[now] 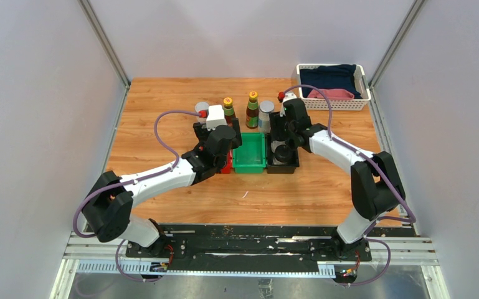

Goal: Organize the condiment bottles
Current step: Place the bottle in the storage box.

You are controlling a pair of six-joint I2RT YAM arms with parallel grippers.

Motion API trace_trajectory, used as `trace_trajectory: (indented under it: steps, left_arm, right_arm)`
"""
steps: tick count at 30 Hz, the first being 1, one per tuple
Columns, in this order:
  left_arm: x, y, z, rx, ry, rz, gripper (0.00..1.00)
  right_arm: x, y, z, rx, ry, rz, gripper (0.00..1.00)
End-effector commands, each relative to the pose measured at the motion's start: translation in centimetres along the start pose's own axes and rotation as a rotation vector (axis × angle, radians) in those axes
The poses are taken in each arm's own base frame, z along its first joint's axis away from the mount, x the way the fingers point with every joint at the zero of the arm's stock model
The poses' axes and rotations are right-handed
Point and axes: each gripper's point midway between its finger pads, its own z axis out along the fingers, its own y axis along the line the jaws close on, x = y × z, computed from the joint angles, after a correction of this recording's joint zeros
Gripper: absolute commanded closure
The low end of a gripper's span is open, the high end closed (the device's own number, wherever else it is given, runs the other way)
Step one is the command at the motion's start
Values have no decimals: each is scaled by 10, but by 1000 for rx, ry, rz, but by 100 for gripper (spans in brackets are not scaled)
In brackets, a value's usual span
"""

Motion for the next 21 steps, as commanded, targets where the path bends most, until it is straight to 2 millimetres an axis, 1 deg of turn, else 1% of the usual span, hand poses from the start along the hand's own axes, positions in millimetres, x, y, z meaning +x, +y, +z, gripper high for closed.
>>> trace_trajectory:
  steps: [1,7,10,12,15,21]
  left_arm:
    - [-8,0,-3,-7,-28,-37,0]
    - [-7,1,-4,-7,-28,-41,0]
    - [-8,1,-4,-5,-28,-43,0]
    - [-8,0,-4,-4,-28,-45,0]
    - [-7,0,-4,-2,-27,-48,0]
    - [-7,0,-5,-1,-26,-52,0]
  right_arm:
    - [7,-16,0,62,26,22,52]
    - [8,-16,-1,68,34,24,28]
    - [7,-16,-3,68,35,25,24]
    - [6,-16,-4,66,35,24,18]
    - [5,-15,-6,62,34,24,16]
    - [3,-13,-8,51,31,25,16]
